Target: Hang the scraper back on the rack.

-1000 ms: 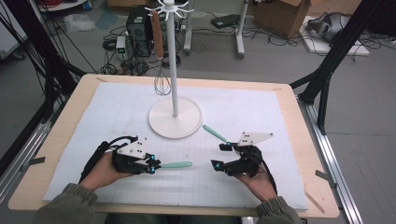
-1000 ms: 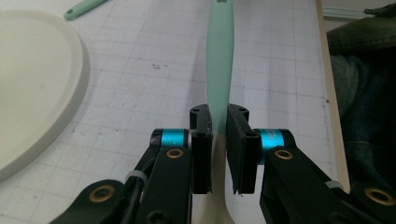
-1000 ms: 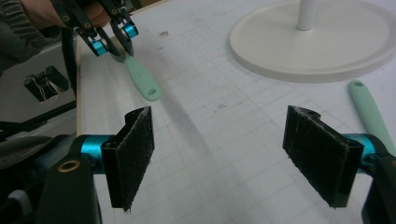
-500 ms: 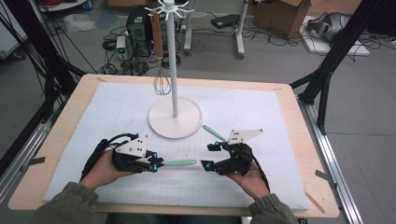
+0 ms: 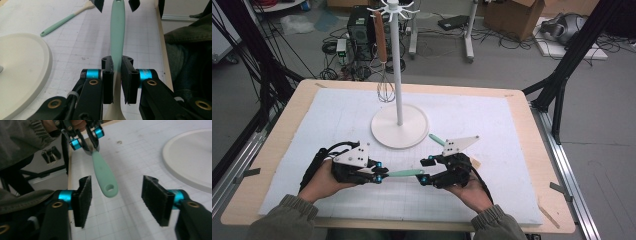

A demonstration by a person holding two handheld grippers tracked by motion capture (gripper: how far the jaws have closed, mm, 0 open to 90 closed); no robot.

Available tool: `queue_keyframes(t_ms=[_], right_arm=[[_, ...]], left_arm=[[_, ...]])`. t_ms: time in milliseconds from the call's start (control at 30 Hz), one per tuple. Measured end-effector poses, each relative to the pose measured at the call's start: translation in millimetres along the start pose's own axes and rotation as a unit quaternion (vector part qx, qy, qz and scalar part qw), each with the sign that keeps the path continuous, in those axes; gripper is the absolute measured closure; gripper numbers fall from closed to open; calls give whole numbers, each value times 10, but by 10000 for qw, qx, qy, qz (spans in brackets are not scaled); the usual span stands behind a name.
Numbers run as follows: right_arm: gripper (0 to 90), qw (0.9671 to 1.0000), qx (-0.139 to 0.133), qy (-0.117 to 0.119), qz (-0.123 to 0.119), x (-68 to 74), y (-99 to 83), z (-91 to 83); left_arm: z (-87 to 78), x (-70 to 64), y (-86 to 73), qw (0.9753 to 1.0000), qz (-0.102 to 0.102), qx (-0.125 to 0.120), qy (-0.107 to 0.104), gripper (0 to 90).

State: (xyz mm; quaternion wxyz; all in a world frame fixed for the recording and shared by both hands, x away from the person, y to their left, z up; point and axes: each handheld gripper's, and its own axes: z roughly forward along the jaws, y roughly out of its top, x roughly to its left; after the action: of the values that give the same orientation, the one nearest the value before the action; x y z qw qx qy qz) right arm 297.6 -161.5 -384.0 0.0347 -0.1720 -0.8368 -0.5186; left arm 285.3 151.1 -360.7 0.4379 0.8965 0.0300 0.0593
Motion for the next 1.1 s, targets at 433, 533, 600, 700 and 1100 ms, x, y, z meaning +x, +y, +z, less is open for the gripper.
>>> queue_keyframes(t_ms=[433,533,600,700,1100], right_arm=[[704,9987,145,463,-184,37,47,111],[718,9984,144,520,-175,30,47,116],[726,9980,166,591,-151,23,48,114],[738,9973,131,717,-93,13,52,111],[750,9973,200,704,-68,17,97,129]], left_arm=[[28,-17,20,10000,73,-12,-51,803],[30,-21,21,10000,75,-28,-47,803],[34,-22,20,10000,71,-16,-59,803],[43,-24,14,9999,85,11,-104,801],[151,-44,-29,9998,64,161,-96,798]])
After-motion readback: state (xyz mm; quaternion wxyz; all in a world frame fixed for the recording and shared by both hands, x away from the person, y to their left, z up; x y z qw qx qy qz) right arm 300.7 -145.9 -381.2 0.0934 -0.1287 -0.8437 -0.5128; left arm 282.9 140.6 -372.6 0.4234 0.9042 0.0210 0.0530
